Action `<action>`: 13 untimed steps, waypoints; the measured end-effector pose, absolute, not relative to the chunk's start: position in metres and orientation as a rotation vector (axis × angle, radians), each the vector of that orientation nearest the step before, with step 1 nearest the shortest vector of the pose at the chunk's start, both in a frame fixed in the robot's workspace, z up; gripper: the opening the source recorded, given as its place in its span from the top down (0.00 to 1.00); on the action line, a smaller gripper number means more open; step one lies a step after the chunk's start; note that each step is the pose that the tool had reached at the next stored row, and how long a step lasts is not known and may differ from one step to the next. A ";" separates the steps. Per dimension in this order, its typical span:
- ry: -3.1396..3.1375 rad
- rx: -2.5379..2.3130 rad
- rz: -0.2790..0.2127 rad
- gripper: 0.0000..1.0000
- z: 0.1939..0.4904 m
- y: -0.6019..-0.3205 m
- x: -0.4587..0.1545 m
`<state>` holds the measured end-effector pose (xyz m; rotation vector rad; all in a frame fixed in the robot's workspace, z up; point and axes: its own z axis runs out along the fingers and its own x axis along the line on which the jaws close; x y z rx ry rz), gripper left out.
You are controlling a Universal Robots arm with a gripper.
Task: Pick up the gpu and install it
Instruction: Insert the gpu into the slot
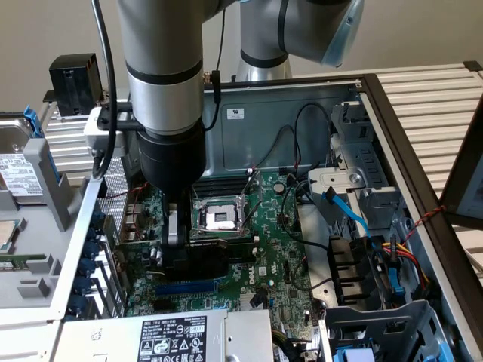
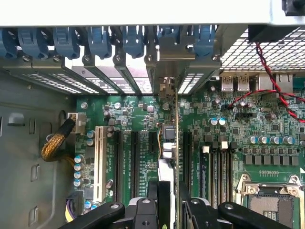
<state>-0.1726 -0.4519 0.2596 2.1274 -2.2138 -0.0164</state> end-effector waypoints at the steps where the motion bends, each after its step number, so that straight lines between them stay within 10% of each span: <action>1: -2.215 2.126 -0.016 0.73 0.260 -0.452 -0.172; 13: -2.234 2.115 -0.008 0.73 0.258 -0.452 -0.172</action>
